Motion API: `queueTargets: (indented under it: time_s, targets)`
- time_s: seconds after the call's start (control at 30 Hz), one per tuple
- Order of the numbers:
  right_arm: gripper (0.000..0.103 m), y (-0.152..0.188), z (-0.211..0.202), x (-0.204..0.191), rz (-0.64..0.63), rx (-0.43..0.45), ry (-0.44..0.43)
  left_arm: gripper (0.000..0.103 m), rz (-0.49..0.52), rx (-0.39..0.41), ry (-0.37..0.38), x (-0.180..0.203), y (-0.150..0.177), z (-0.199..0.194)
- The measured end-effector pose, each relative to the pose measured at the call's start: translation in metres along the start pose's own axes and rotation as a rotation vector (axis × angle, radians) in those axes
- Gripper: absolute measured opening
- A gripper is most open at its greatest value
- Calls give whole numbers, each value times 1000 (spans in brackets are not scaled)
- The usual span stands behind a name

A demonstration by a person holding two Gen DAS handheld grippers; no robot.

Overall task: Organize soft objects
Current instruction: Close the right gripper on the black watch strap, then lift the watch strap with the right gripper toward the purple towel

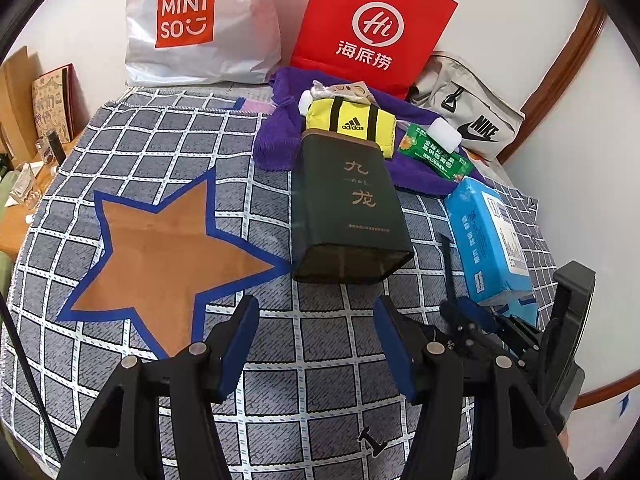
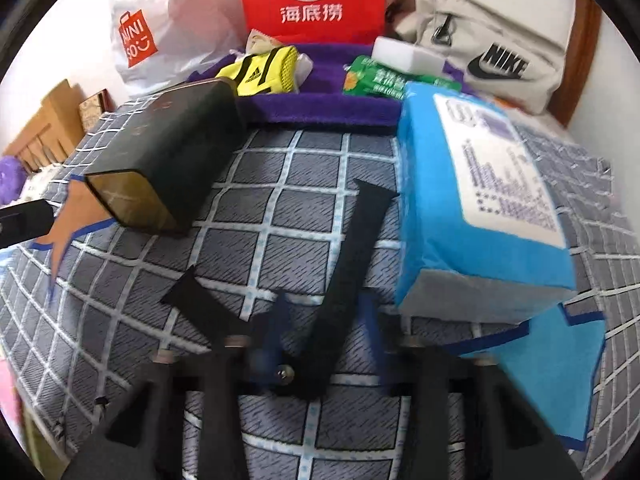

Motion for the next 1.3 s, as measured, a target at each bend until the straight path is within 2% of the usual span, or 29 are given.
queueTargets:
  time_s: [0.17, 0.4, 0.6, 0.77, 0.9, 1.03, 1.17, 1.3]
  targets:
    - [19, 4, -10, 7, 14, -37, -134, 57, -7, -17, -6, 0, 8, 4]
    - [19, 25, -49, 16, -64, -8, -184, 57, -11, -60, -3, 17, 33, 14]
    - [19, 60, -60, 45, -113, -8, -151, 57, 2, -113, -9, 40, 58, 33]
    - [20, 81, -56, 88, -110, -12, -89, 57, -35, -150, 38, 57, 70, 52]
    - [20, 89, -45, 107, -114, -26, -99, 57, -46, -160, 49, 70, 69, 72]
    - [21, 89, -42, 110, -107, -14, -139, 57, -17, -145, -6, 77, 57, 87]
    - [35, 83, -40, 114, -74, -10, -187, 64, -9, -128, -38, 84, 41, 105]
    - [36, 77, -35, 116, -26, -16, -227, 66, 41, -110, -95, 92, 29, 121]
Point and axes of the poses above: each gripper's, at about its wrist camera, not at the fingertips, and z roughly the way its jaws point, x to its right, y to its underside, the point moved 10 cm from there along z, roughly the way its jaws point, and after that the axes turned 14 degrees about y, right-handed, at the moved point
